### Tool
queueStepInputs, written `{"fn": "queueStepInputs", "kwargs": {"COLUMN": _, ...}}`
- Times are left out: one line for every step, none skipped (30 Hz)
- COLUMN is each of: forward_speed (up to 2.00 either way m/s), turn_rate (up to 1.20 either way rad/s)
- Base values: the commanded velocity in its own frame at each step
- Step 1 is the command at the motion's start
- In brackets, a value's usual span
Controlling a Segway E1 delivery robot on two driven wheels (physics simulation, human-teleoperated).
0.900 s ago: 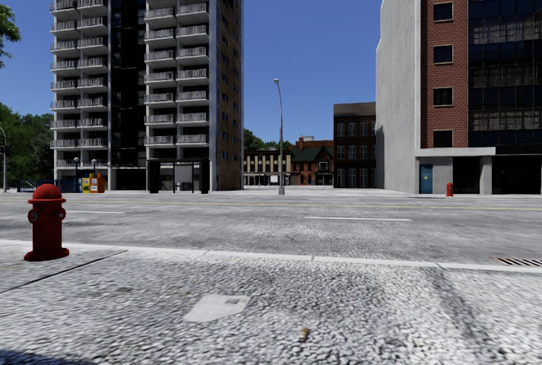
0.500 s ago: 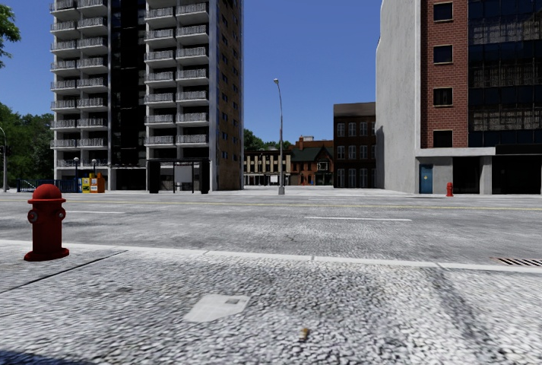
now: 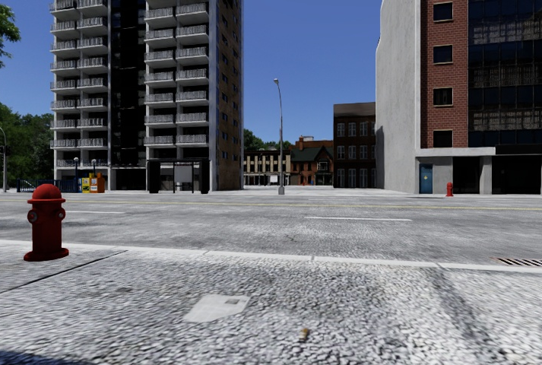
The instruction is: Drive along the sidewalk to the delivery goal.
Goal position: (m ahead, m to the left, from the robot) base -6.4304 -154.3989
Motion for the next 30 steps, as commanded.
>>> {"fn": "queueStepInputs", "kwargs": {"forward_speed": 0.00, "turn_rate": 0.00}}
{"fn": "queueStepInputs", "kwargs": {"forward_speed": 0.00, "turn_rate": 0.00}}
{"fn": "queueStepInputs", "kwargs": {"forward_speed": 0.00, "turn_rate": 0.00}}
{"fn": "queueStepInputs", "kwargs": {"forward_speed": 0.00, "turn_rate": -0.08}}
{"fn": "queueStepInputs", "kwargs": {"forward_speed": 0.00, "turn_rate": -0.16}}
{"fn": "queueStepInputs", "kwargs": {"forward_speed": 0.00, "turn_rate": -0.16}}
{"fn": "queueStepInputs", "kwargs": {"forward_speed": 0.00, "turn_rate": -0.17}}
{"fn": "queueStepInputs", "kwargs": {"forward_speed": 0.00, "turn_rate": -0.17}}
{"fn": "queueStepInputs", "kwargs": {"forward_speed": 0.00, "turn_rate": -0.18}}
{"fn": "queueStepInputs", "kwargs": {"forward_speed": 0.00, "turn_rate": -0.24}}
{"fn": "queueStepInputs", "kwargs": {"forward_speed": 0.00, "turn_rate": -0.24}}
{"fn": "queueStepInputs", "kwargs": {"forward_speed": 0.00, "turn_rate": -0.28}}
{"fn": "queueStepInputs", "kwargs": {"forward_speed": 0.00, "turn_rate": -0.29}}
{"fn": "queueStepInputs", "kwargs": {"forward_speed": 0.00, "turn_rate": -0.29}}
{"fn": "queueStepInputs", "kwargs": {"forward_speed": 0.00, "turn_rate": -0.29}}
{"fn": "queueStepInputs", "kwargs": {"forward_speed": 0.00, "turn_rate": -0.30}}
{"fn": "queueStepInputs", "kwargs": {"forward_speed": 0.00, "turn_rate": -0.36}}
{"fn": "queueStepInputs", "kwargs": {"forward_speed": 0.00, "turn_rate": -0.36}}
{"fn": "queueStepInputs", "kwargs": {"forward_speed": 0.00, "turn_rate": -0.43}}
{"fn": "queueStepInputs", "kwargs": {"forward_speed": 0.00, "turn_rate": -0.45}}
{"fn": "queueStepInputs", "kwargs": {"forward_speed": 0.00, "turn_rate": -0.46}}
{"fn": "queueStepInputs", "kwargs": {"forward_speed": 0.00, "turn_rate": -0.46}}
{"fn": "queueStepInputs", "kwargs": {"forward_speed": 0.00, "turn_rate": -0.46}}
{"fn": "queueStepInputs", "kwargs": {"forward_speed": 0.00, "turn_rate": -0.46}}
{"fn": "queueStepInputs", "kwargs": {"forward_speed": 0.00, "turn_rate": -0.46}}
{"fn": "queueStepInputs", "kwargs": {"forward_speed": 0.00, "turn_rate": -0.46}}
{"fn": "queueStepInputs", "kwargs": {"forward_speed": 0.00, "turn_rate": -0.46}}
{"fn": "queueStepInputs", "kwargs": {"forward_speed": 0.00, "turn_rate": -0.46}}
{"fn": "queueStepInputs", "kwargs": {"forward_speed": 0.00, "turn_rate": -0.46}}
{"fn": "queueStepInputs", "kwargs": {"forward_speed": 0.00, "turn_rate": -0.46}}
